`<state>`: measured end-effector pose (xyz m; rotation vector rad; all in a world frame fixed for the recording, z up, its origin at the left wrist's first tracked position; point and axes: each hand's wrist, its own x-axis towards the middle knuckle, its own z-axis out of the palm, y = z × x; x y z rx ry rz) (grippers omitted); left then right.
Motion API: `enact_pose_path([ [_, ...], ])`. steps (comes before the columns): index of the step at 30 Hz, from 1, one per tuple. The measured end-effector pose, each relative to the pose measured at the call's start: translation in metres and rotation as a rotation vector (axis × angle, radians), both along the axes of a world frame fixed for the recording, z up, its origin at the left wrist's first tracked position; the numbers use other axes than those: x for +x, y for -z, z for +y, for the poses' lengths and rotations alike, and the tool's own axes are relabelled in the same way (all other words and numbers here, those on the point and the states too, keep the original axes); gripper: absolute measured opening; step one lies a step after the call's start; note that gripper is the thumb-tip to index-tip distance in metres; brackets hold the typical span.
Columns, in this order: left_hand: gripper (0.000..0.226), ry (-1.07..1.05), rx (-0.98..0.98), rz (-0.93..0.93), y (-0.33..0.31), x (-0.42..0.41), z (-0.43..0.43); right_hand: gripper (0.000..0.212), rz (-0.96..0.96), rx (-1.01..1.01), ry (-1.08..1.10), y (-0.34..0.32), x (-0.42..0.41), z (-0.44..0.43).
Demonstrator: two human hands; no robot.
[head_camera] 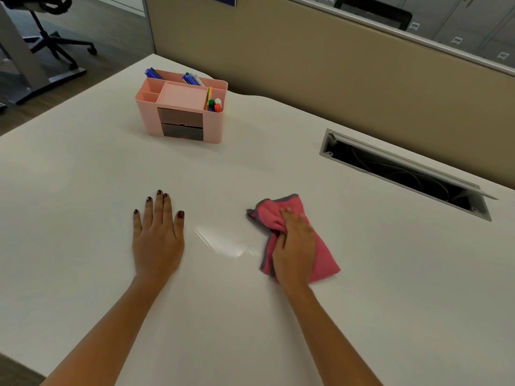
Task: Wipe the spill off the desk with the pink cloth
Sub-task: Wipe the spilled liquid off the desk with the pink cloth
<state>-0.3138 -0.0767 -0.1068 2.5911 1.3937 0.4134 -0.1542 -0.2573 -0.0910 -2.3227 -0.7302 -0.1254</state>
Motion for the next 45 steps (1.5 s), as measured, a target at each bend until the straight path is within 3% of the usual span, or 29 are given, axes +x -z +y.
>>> enact_pose_path([
  [6, 0.069, -0.009, -0.012, -0.037, 0.0, 0.0, 0.0, 0.049, 0.06, -0.022, -0.169, -0.003, -0.053, 0.047],
  [12, 0.056, -0.095, -0.106, -0.177, -0.003, -0.005, -0.006, 0.053, 0.266, 0.008, -0.33, -0.022, -0.031, 0.093],
  [17, 0.056, -0.14, -0.131, -0.276, -0.005, -0.014, -0.011, 0.069, 0.194, -0.228, -0.707, -0.033, -0.023, 0.123],
  [23, 0.053, -0.159, -0.175, -0.393, -0.003, -0.016, -0.005, 0.072, 0.217, -0.156, -1.009, -0.034, -0.028, 0.116],
  [28, 0.046, -0.127, -0.181, -0.363, -0.007, -0.018, -0.006, 0.064, 0.339, -0.11, -1.108, -0.033, -0.026, 0.093],
  [32, 0.057, -0.105, -0.087, -0.183, -0.003, -0.017, -0.009, 0.058, 0.372, -0.096, -1.136, -0.033, -0.021, 0.07],
  [36, 0.07, -0.093, -0.056, -0.097, -0.003, -0.016, -0.011, 0.054, 0.399, -0.099, -1.116, -0.032, -0.013, 0.049],
  [45, 0.071, -0.072, -0.03, -0.038, -0.002, -0.018, -0.013, 0.049, 0.481, -0.075, -0.987, -0.032, 0.008, 0.004],
])
